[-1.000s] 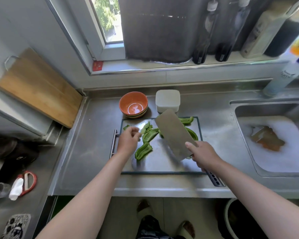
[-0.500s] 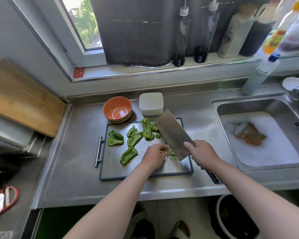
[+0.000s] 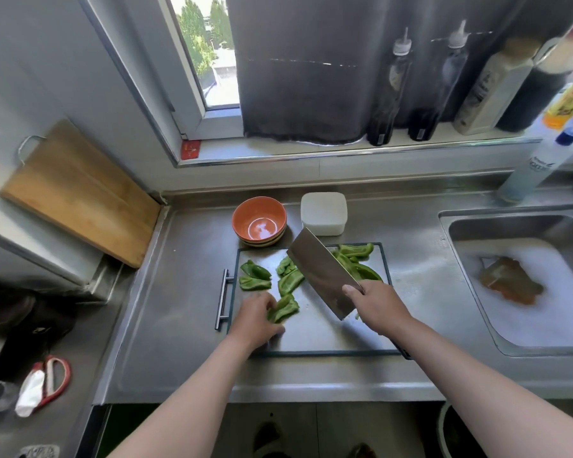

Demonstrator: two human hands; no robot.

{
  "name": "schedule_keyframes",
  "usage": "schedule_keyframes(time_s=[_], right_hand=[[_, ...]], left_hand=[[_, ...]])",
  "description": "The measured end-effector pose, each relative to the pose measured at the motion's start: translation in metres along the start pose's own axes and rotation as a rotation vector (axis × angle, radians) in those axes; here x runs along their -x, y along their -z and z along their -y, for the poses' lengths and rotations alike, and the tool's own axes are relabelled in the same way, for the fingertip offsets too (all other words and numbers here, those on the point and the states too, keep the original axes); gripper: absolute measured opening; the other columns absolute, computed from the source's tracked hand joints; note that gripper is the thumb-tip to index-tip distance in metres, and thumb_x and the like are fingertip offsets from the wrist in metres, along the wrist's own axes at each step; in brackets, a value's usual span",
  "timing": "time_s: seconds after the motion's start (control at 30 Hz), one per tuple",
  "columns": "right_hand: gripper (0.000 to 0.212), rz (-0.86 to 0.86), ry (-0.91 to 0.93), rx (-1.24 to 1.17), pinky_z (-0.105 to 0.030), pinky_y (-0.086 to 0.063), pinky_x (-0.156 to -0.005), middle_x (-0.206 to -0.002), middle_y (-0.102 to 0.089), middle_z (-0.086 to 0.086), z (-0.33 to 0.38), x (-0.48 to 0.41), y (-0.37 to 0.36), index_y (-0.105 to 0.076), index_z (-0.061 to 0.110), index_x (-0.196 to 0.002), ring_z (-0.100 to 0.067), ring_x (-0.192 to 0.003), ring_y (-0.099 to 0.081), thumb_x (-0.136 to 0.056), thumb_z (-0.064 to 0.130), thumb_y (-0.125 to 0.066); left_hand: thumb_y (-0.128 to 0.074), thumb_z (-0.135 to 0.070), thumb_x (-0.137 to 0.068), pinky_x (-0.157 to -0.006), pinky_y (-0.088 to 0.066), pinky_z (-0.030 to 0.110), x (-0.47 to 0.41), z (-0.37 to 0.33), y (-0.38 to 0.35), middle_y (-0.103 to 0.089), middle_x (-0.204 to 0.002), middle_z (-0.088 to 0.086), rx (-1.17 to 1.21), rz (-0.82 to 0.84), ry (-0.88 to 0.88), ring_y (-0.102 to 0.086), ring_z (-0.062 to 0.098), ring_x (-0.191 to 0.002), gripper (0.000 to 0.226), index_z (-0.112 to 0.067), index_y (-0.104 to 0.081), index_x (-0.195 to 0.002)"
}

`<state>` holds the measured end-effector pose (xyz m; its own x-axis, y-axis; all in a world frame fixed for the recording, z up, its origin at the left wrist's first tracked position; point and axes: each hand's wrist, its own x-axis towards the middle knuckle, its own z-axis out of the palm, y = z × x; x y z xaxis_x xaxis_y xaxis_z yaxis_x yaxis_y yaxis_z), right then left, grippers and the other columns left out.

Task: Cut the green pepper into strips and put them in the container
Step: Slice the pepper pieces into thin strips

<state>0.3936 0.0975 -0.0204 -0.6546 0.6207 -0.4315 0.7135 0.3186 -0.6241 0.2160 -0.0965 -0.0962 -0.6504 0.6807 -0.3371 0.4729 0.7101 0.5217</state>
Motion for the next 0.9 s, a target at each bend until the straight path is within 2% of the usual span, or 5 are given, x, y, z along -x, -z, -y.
schedule_keyframes(time_s=[0.17, 0.3, 0.6, 0.77, 0.9], right_hand=[[0.044, -0.045, -0.005, 0.027, -0.031, -0.031, -0.055, -0.064, -0.050, 0.006, 0.026, -0.004, -0.020, -0.043, 0.025, -0.061, -0.017, -0.065, -0.050, -0.103, 0.036, -0.051], [0.041, -0.141, -0.025, 0.044, -0.032, -0.038, -0.056, -0.068, -0.056, 0.004, 0.042, -0.012, -0.023, -0.051, 0.022, -0.065, -0.017, -0.066, -0.054, -0.103, 0.038, -0.049], [0.043, -0.276, -0.132, 0.029, -0.032, -0.038, -0.054, -0.068, -0.057, 0.001, 0.058, -0.030, -0.023, -0.048, 0.021, -0.065, -0.022, -0.069, -0.056, -0.104, 0.038, -0.048], [0.041, -0.301, -0.157, 0.024, -0.034, -0.039, -0.058, -0.069, -0.058, 0.002, 0.058, -0.035, -0.031, -0.050, 0.023, -0.066, -0.020, -0.069, -0.056, -0.104, 0.039, -0.048], [0.044, -0.334, -0.194, -0.011, -0.033, -0.040, -0.056, -0.066, -0.058, 0.001, 0.058, -0.036, -0.030, -0.049, 0.021, -0.063, -0.023, -0.068, -0.057, -0.102, 0.041, -0.050]], left_hand=[[-0.067, -0.006, -0.074, -0.078, -0.039, 0.019, -0.011, 0.017, 0.022, -0.058, -0.099, -0.010, 0.056, -0.011, -0.117, -0.057, 0.013, -0.099, 0.024, -0.025, -0.064, -0.087], [-0.079, -0.004, -0.071, -0.078, -0.040, 0.008, -0.036, 0.027, 0.056, -0.064, -0.092, -0.011, 0.140, -0.088, -0.198, -0.060, 0.008, -0.089, 0.022, -0.023, -0.073, -0.081], [-0.074, -0.010, -0.067, -0.082, -0.054, 0.028, -0.101, 0.044, 0.094, -0.070, -0.094, -0.011, 0.079, 0.097, -0.193, -0.064, 0.010, -0.091, 0.026, -0.036, -0.072, -0.072], [-0.054, 0.005, -0.072, -0.099, -0.045, 0.032, -0.115, 0.042, 0.092, -0.068, -0.114, -0.005, 0.035, -0.069, -0.268, -0.051, 0.017, -0.112, 0.040, -0.024, -0.081, -0.080], [-0.057, 0.003, -0.077, -0.087, -0.047, 0.032, -0.111, 0.028, 0.082, -0.064, -0.100, -0.006, 0.059, -0.167, -0.353, -0.053, 0.016, -0.099, 0.030, -0.019, -0.077, -0.073]])
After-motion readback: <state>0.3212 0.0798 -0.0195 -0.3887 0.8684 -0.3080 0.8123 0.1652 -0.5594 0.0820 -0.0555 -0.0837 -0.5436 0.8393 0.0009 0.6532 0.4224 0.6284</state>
